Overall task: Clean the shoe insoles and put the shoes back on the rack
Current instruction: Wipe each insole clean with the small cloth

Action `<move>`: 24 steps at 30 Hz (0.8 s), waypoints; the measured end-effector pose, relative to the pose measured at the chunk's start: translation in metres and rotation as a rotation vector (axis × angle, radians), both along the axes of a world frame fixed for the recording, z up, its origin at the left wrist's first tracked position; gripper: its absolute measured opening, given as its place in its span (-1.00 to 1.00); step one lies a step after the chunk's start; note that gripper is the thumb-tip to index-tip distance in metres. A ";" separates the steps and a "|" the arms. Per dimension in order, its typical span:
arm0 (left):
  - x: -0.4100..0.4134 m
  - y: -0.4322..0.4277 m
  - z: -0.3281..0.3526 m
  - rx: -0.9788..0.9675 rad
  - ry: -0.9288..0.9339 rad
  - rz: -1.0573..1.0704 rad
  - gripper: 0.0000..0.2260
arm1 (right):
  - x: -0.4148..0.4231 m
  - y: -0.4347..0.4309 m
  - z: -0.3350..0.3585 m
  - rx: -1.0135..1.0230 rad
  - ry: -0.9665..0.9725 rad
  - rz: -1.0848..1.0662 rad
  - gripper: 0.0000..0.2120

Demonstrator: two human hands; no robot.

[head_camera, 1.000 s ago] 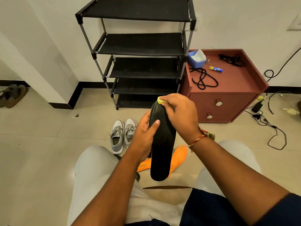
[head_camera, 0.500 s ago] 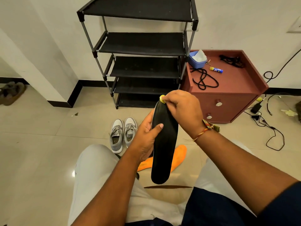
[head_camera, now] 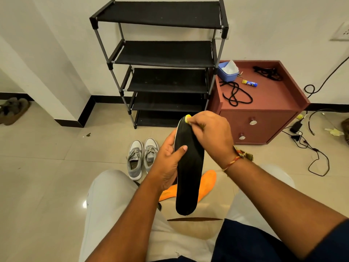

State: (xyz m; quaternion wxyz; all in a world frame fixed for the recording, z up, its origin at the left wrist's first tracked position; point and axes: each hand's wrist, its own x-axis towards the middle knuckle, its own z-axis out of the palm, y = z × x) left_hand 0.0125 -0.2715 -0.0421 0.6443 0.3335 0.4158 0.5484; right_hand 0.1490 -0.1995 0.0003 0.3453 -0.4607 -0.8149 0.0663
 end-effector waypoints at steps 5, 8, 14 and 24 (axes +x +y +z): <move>-0.001 0.003 0.003 -0.008 -0.068 0.026 -0.55 | -0.006 -0.026 -0.007 0.007 -0.077 0.179 -0.89; 0.001 0.004 0.003 -0.001 -0.051 0.026 -0.54 | 0.000 -0.004 0.000 0.031 -0.027 0.023 -0.87; 0.000 0.000 0.005 -0.002 -0.047 0.029 -0.58 | -0.015 -0.014 0.008 0.057 -0.046 0.087 -0.88; -0.001 -0.001 0.005 0.009 -0.081 0.038 -0.57 | -0.016 -0.020 0.006 0.030 -0.060 0.114 -0.87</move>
